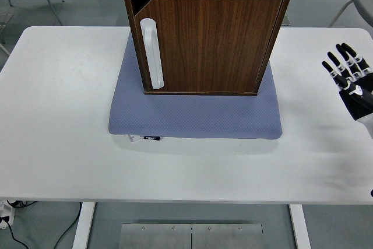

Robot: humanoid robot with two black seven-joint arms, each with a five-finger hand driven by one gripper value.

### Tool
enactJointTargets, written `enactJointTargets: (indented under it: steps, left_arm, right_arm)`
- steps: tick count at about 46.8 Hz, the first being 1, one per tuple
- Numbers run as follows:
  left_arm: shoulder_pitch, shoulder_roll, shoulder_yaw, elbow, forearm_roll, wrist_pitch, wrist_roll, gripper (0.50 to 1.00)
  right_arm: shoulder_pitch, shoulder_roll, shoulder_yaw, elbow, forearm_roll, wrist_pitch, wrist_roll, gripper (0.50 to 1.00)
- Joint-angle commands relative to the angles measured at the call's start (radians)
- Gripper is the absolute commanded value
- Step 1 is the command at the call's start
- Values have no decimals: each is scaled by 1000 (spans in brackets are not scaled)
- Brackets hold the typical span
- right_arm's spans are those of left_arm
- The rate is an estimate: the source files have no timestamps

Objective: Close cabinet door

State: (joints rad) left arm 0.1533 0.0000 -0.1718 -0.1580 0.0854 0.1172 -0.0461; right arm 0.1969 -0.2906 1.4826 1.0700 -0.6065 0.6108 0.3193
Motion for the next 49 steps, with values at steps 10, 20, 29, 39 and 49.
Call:
enactJointTargets:
  steps: [10, 20, 29, 39, 49]
  left_arm:
    - [0, 0, 0, 0, 0, -1, 0, 1000]
    - [0, 0, 0, 0, -1, -1, 0, 1000]
    - [0, 0, 0, 0, 0, -1, 0, 1000]
    - [0, 0, 0, 0, 0, -1, 0, 1000]
    - [0, 0, 0, 0, -1, -1, 0, 1000]
  right_arm:
    - [-2, 1, 12, -8, 10, 0, 0, 1000]
    - [-7, 2, 4, -33, 10, 0, 0, 1000]
    - [-5, 5, 1, -41, 10, 0, 0, 1000]
    - [-7, 11, 1, -41, 10, 0, 1, 1000]
    - [-5, 11, 1, -42, 10, 0, 6, 1000]
